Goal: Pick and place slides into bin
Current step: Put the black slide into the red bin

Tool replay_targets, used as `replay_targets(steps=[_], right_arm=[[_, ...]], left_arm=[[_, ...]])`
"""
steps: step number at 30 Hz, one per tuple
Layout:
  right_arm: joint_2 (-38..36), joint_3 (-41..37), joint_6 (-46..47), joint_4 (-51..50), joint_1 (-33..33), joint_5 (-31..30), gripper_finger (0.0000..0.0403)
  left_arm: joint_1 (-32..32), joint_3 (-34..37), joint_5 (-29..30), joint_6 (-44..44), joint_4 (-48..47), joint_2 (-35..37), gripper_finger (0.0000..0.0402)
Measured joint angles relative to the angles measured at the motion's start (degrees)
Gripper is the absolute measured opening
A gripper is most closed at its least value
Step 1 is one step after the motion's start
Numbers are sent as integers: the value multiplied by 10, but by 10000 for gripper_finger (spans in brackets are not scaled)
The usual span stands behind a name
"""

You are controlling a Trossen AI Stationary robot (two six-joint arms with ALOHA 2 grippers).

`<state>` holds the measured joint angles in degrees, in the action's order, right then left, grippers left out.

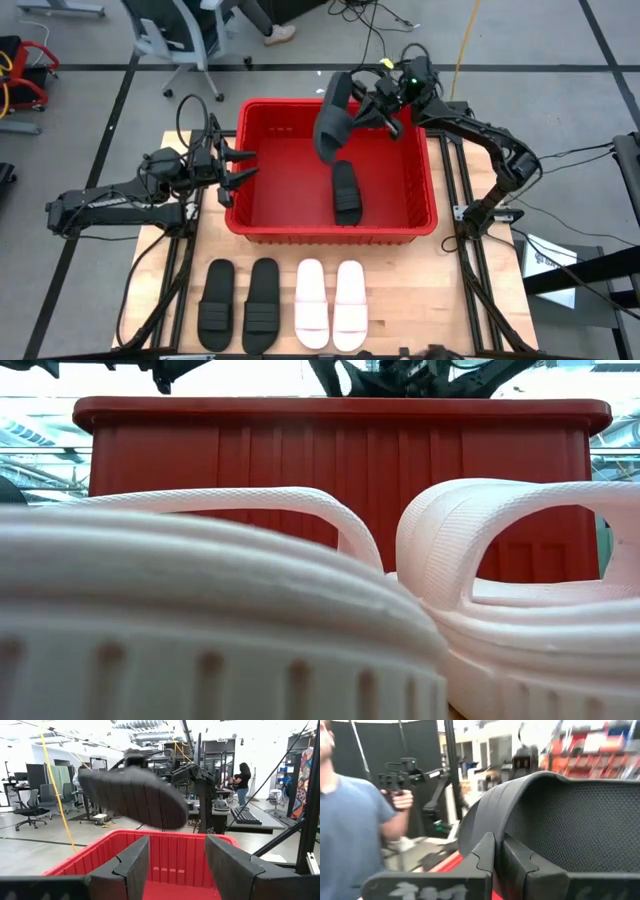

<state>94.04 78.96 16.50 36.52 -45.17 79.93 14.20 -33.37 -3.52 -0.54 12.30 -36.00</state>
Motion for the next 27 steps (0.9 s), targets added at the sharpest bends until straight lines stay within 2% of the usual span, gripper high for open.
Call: replay_targets(steps=[5,10,12,15,16,18,23,27], right_arm=[[-37,0,-12,34,-2,-111,12],[-88,0,-120,-33,-4,-241,13],[-112,0,-207,-95,2,-322,13],[-145,0,-326,-179,22,-492,13],[-154,0,-349,-202,28,-551,13],[-167,12,-369,-253,36,-626,13],[-175,75,-387,-392,35,-663,13],[-157,159,-413,-527,37,-696,13]], left_arm=[[0,0,0,14,-2,0,198],[0,0,0,18,-2,0,198],[0,0,0,18,-2,0,198],[0,0,0,12,-2,0,198],[0,0,0,12,-2,0,198],[0,0,0,11,-2,0,198],[0,0,0,5,-3,0,198],[0,0,0,-5,-3,0,198]])
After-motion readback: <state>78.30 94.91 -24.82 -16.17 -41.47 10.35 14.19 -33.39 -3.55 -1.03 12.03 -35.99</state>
